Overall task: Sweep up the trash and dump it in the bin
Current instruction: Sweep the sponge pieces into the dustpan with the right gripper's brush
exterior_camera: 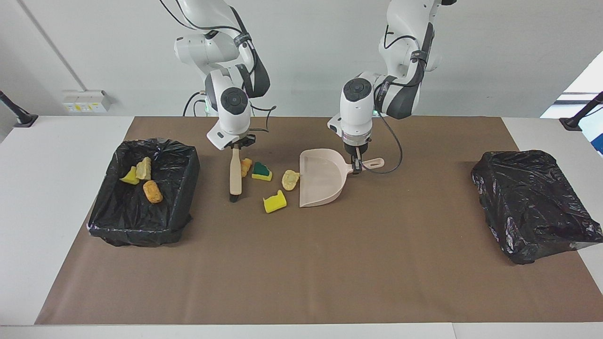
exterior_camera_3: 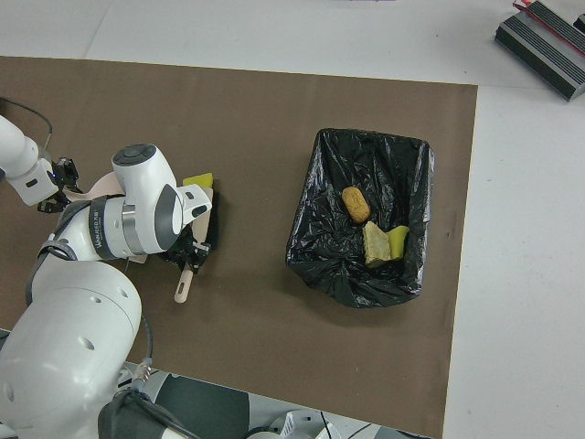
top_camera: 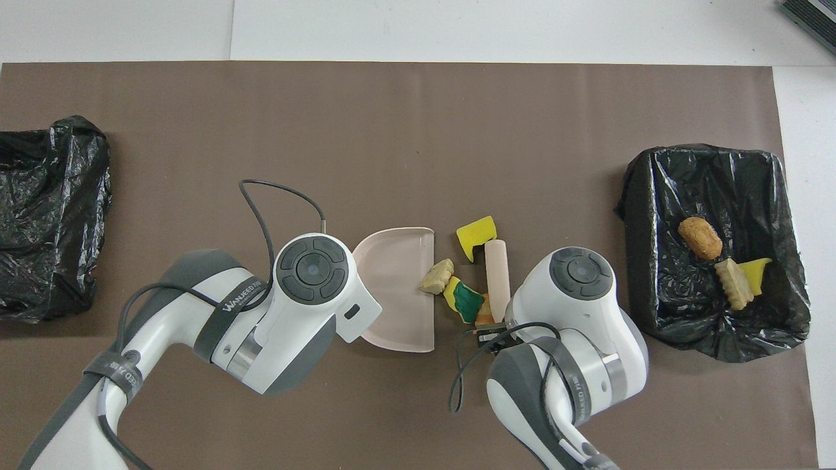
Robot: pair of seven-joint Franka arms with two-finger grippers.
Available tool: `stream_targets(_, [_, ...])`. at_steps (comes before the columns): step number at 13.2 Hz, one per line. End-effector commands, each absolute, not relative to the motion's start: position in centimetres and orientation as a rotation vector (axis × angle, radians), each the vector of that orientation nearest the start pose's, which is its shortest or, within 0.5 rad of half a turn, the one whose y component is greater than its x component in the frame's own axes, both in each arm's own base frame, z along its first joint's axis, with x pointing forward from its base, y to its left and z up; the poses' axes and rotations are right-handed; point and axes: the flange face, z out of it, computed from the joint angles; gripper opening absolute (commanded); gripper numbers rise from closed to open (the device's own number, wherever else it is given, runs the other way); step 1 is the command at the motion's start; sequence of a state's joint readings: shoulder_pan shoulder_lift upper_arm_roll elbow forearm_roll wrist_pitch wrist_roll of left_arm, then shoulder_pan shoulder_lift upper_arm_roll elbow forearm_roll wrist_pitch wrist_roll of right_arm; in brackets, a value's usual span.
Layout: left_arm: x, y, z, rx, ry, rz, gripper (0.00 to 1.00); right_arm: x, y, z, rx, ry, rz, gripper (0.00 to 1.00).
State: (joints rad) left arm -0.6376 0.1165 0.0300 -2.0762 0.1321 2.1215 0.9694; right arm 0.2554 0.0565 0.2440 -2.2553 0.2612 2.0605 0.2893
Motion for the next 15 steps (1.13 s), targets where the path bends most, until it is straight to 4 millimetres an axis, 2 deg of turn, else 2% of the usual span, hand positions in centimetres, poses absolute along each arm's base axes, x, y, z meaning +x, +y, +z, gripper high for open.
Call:
stream_targets(1, [45.6,-30.6,37.1,-2.062,2.211,0.135,0.00,43.2,29.9,32.3,-2.861,-0.054,0.454,0.00])
stream_targets(3, [45.6,-30.6,37.1,-2.064,2.211,0.134,0.00,42.4,32.3,33.2,-2.804,-0.028,0.450,0.00])
stream_targets(5, [45.7,-30.5,37.0,-2.067,2.208,0.137,0.00,41.8,32.7,35.4,-2.811,0.009,0.460,0.00])
stream_targets(7, [46.1,-29.8,36.9,-2.086,2.191,0.138,0.00,41.4,30.6,39.5,-2.822,-0.010,0.480,0.00])
stream_targets(8, [46.3,-29.6,36.8,-2.091,2.187,0.138,0.00,41.5,28.8,41.5,-2.842,-0.021,0.485,0.00])
stream_targets(9, [46.4,-29.4,36.9,-2.098,2.182,0.136,0.00,42.0,27.2,43.1,-2.906,-0.051,0.473,0.00])
stream_targets(10, [46.9,-28.7,36.8,-2.118,2.164,0.139,0.00,42.6,26.4,43.5,-2.994,-0.113,0.454,0.00])
stream_targets(11, [47.1,-28.4,36.7,-2.125,2.157,0.140,0.00,43.3,25.5,43.3,-3.059,-0.186,0.417,0.00])
stream_targets(12, [47.4,-28.1,36.6,-2.139,2.143,0.136,0.00,44.6,23.3,42.6,-3.096,-0.299,0.404,0.00])
stream_targets(13, [48.1,-27.4,36.6,-2.174,2.107,0.125,0.00,46.0,22.0,40.7,-3.134,-0.391,0.415,0.00])
stream_targets(15, [48.4,-27.2,36.5,-2.212,2.063,0.101,0.00,47.6,22.7,36.8,-3.180,-0.470,0.439,0.00])
